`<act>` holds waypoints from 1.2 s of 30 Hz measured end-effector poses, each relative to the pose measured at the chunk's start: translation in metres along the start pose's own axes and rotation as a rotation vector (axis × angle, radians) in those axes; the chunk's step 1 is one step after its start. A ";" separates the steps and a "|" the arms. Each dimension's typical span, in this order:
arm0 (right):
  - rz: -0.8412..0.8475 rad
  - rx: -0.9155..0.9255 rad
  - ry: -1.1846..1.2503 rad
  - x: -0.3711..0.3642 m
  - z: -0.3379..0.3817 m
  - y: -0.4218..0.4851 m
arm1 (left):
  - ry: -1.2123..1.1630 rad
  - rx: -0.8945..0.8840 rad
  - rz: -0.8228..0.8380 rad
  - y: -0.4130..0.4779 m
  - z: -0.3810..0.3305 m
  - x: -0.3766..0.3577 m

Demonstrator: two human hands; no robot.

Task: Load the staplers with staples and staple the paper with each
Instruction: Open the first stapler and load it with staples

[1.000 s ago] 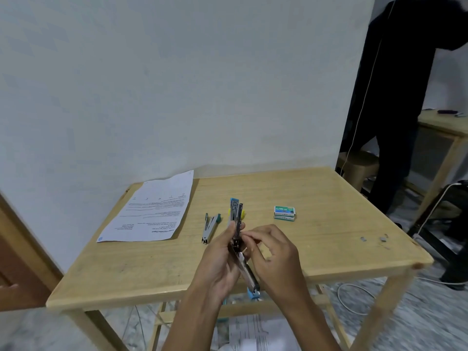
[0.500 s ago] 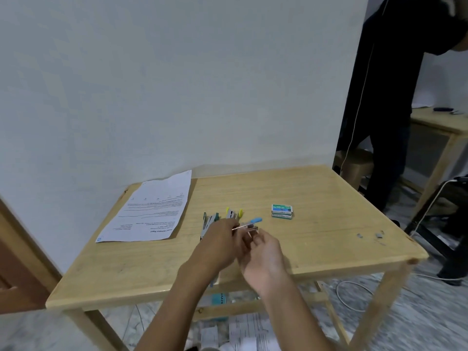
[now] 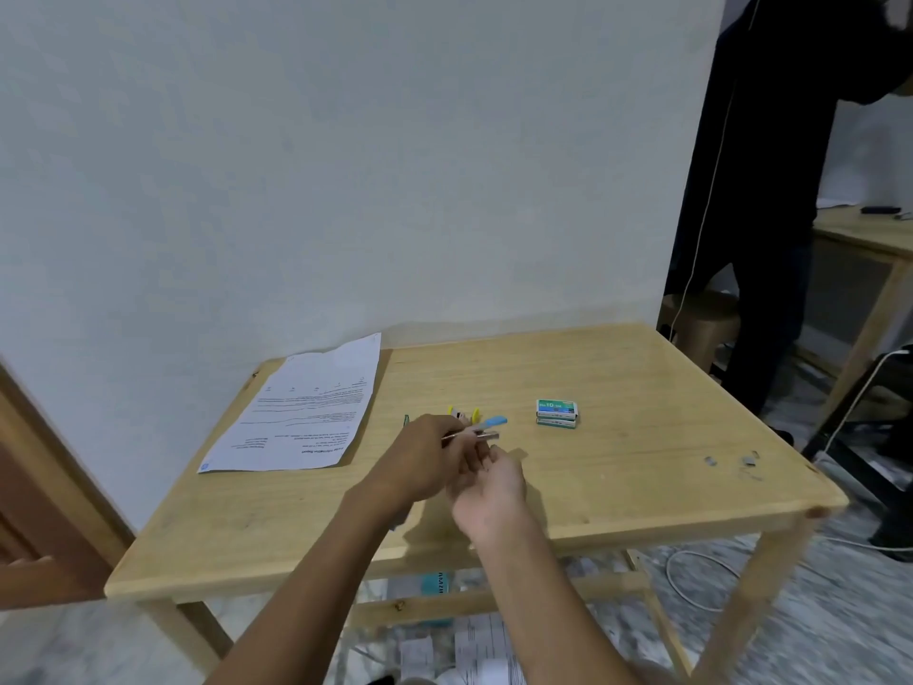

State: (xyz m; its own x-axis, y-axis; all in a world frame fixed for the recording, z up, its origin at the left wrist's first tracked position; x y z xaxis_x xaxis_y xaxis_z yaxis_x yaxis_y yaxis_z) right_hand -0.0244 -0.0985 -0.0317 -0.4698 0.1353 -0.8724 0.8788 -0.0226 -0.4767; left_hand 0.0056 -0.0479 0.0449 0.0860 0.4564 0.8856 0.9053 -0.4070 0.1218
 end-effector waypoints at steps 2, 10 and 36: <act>0.022 0.004 0.013 -0.001 0.002 0.003 | -0.144 0.105 -0.057 0.001 0.012 0.004; 0.046 0.478 -1.138 -0.023 0.080 0.012 | -1.134 0.469 0.060 -0.012 0.040 -0.029; 0.216 0.855 -2.543 -0.093 0.178 0.063 | 0.320 0.169 -0.259 -0.008 0.031 -0.041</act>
State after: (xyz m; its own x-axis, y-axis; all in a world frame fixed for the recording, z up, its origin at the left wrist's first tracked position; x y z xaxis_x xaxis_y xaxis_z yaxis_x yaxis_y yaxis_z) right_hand 0.0596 -0.2890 0.0007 -0.1760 -0.5387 0.8239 0.9844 -0.0939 0.1489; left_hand 0.0078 -0.0390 -0.0063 -0.2618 0.2471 0.9329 0.9376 -0.1639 0.3066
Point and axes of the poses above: each hand's wrist, its own y-axis towards the middle knuckle, its own x-axis out of the back of the hand, z = x × y, the point moved 9 cm from there along y, towards the middle knuckle, and after that the axes turned 15 degrees about y, right-handed, at the moved point
